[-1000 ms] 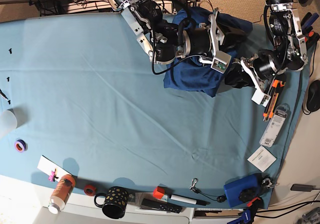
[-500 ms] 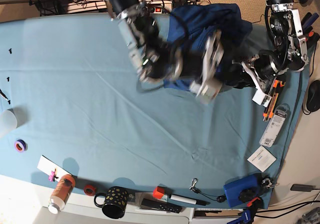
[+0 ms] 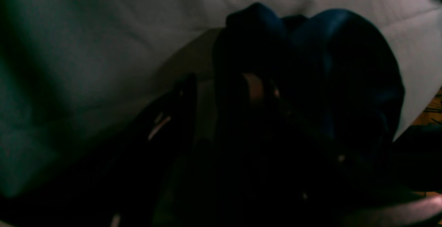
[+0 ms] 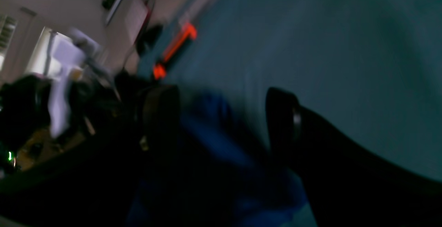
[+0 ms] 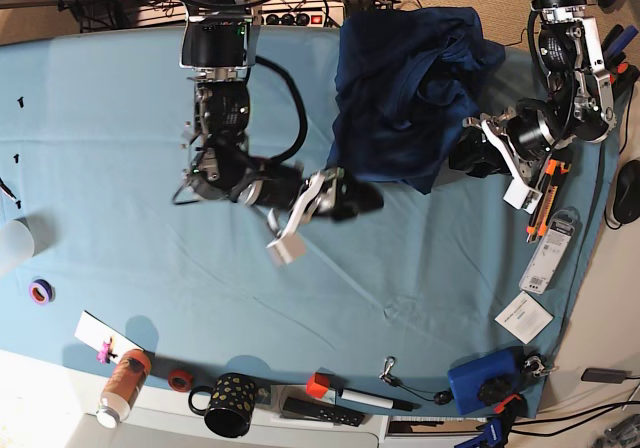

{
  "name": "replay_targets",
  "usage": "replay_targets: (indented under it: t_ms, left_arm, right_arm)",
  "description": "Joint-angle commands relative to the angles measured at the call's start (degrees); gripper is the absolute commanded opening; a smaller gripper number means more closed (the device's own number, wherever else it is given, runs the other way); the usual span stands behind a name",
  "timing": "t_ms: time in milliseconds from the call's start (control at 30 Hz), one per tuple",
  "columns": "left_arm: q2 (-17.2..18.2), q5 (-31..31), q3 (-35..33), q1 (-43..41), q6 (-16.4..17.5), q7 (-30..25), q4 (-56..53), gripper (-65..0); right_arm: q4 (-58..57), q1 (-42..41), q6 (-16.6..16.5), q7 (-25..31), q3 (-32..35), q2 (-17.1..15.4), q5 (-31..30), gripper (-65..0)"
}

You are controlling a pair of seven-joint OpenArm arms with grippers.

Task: Layout the t-shirt on the table in an organized manner, then fold the t-shirt properly
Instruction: 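Grasp the bundle edge with the right gripper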

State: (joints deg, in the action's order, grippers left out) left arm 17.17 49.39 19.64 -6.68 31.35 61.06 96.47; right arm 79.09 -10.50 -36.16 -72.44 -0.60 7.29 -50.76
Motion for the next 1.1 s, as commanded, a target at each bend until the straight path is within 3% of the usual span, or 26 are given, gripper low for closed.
replay_targets:
  t_ms: [0, 267, 700, 900, 1067]
  left_arm:
    - [0.6, 1.2, 0.3, 0.7, 0.2, -1.1, 0.9, -43.0]
    - [0.6, 1.2, 0.3, 0.7, 0.2, -1.1, 0.9, -43.0]
    - [0.6, 1.2, 0.3, 0.7, 0.2, -1.1, 0.9, -43.0]
    - [0.6, 1.2, 0.3, 0.7, 0.2, -1.1, 0.9, -43.0]
    - [0.6, 1.2, 0.3, 0.7, 0.2, -1.1, 0.9, -43.0]
  right_arm:
    - [-1.2, -2.0, -0.4, -0.4, 0.4, 0.3, -3.2, -25.9]
    - [-11.6, -3.6, -0.4, -7.6, 4.7, 0.3, -12.0, -25.9]
    - [-11.7, -3.6, 0.2, -7.6, 12.7, 0.3, 0.1, -27.2]
    - [-11.7, -3.7, 0.0, -7.6, 12.6, 0.3, 2.2, -65.0]
    - [-11.7, -3.7, 0.0, -6.0, 12.0, 0.3, 2.9, -65.0]
